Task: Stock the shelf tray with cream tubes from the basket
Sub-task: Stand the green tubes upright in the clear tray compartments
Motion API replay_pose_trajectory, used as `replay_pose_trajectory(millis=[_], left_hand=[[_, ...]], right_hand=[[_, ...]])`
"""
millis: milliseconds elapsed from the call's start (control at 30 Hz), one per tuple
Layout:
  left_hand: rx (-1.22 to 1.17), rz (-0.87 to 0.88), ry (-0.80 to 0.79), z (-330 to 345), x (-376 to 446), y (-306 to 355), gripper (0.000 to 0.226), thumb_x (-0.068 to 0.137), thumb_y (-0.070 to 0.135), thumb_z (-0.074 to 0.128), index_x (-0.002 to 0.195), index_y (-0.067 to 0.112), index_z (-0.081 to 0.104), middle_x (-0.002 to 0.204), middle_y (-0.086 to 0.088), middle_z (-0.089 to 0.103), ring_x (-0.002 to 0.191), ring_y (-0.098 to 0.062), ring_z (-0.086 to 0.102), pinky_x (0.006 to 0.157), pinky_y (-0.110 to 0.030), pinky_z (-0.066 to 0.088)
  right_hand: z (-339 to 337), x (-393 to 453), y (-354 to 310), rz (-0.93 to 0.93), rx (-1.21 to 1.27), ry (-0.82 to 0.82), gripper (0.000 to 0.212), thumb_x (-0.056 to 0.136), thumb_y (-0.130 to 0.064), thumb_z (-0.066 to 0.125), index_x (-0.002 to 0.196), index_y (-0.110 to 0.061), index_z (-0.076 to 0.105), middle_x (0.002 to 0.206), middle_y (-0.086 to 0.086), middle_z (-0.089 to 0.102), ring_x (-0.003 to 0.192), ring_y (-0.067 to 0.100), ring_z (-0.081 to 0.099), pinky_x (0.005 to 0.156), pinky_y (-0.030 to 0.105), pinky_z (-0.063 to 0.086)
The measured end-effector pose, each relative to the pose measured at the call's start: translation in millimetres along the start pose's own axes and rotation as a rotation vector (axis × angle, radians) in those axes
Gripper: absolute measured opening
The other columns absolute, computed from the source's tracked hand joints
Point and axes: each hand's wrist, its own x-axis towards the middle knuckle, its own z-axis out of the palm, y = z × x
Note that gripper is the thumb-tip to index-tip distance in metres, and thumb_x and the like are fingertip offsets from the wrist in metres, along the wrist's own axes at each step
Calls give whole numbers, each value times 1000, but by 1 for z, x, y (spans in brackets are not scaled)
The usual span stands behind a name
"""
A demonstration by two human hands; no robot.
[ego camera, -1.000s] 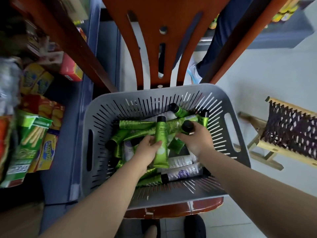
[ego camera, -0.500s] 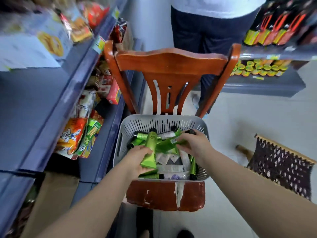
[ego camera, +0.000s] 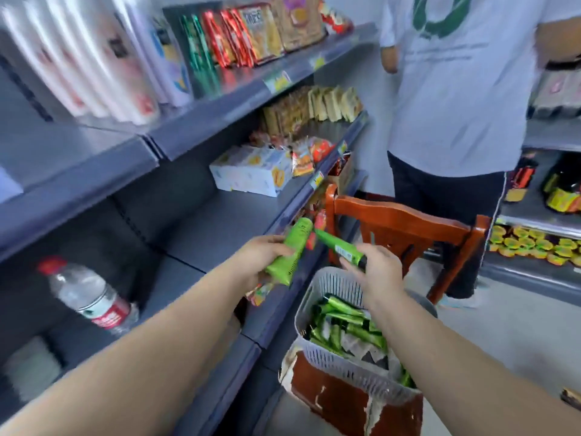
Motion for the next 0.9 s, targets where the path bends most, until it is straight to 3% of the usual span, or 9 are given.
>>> replay_pose_trajectory(millis=[100, 233, 300, 367, 467, 533, 700, 800, 900], left_hand=[[91, 182, 31, -44, -41, 54, 19, 82, 1, 60, 86, 20, 61, 76, -7, 60, 59, -18, 60, 53, -22, 48], [148, 384, 106, -96, -102, 119, 21, 88, -4, 54, 93, 15, 59, 75, -7, 64, 54, -16, 66, 50, -28, 55], [193, 478, 210, -121, -132, 143, 17, 87, -6, 57, 98, 7, 60, 72, -6, 65, 52, -15, 65, 51, -30, 56], [264, 542, 338, -144, -163, 162, 25, 83, -4, 64, 107, 0, 59, 78, -7, 64, 53, -14, 64, 51, -29, 57], [310, 601, 450, -173, -210, 184, 20, 80, -1, 67, 99, 2, 61, 79, -10, 63, 53, -13, 63, 51, -27, 58], [313, 626, 525, -192, -241, 193, 16, 78, 2, 70, 92, 5, 63, 74, -9, 65, 51, -12, 64, 49, -25, 57], [294, 689, 721, -235, -304, 198, 15, 75, 8, 74, 85, 10, 63, 73, -6, 67, 51, -10, 64, 49, -19, 55], [233, 745, 834, -260, -337, 188, 14, 72, 10, 76, 79, 8, 64, 56, 2, 62, 46, -7, 57, 50, -19, 55], [206, 754, 916, -284, -365, 173, 13, 72, 11, 75, 81, 11, 66, 61, 2, 64, 49, -8, 57, 50, -20, 55]], right_hand=[[53, -32, -24, -88, 96, -162, 20, 87, 7, 53, 70, -3, 55, 73, 9, 51, 75, 21, 54, 68, 26, 57], [116, -75, -49, -97, 327, -356, 18, 86, 6, 53, 77, -10, 55, 79, 6, 58, 80, 19, 58, 75, 27, 51], [143, -90, -59, 2, 493, -488, 23, 90, 1, 53, 83, -21, 55, 89, -2, 55, 85, -2, 59, 84, 15, 45], [166, -113, -68, 157, 555, -635, 26, 92, -3, 52, 96, -28, 52, 102, -7, 53, 87, -24, 51, 81, -2, 38], [207, -141, -74, -38, 464, -713, 19, 88, 5, 52, 99, -9, 60, 113, 16, 61, 91, 10, 63, 71, 13, 52], [230, -163, -77, -48, 398, -766, 20, 86, 9, 50, 94, -5, 63, 109, 20, 62, 91, 24, 63, 74, 23, 54], [267, -211, -69, -174, 218, -1034, 41, 86, 12, 46, 69, -13, 74, 70, 0, 70, 66, 9, 64, 69, 17, 51], [290, -235, -55, -161, 148, -1145, 35, 85, 13, 46, 77, -10, 72, 72, 2, 70, 69, 13, 65, 75, 22, 51], [308, -263, -40, -138, 101, -1231, 28, 86, 13, 46, 87, -6, 67, 79, 4, 67, 68, 10, 67, 82, 24, 52]])
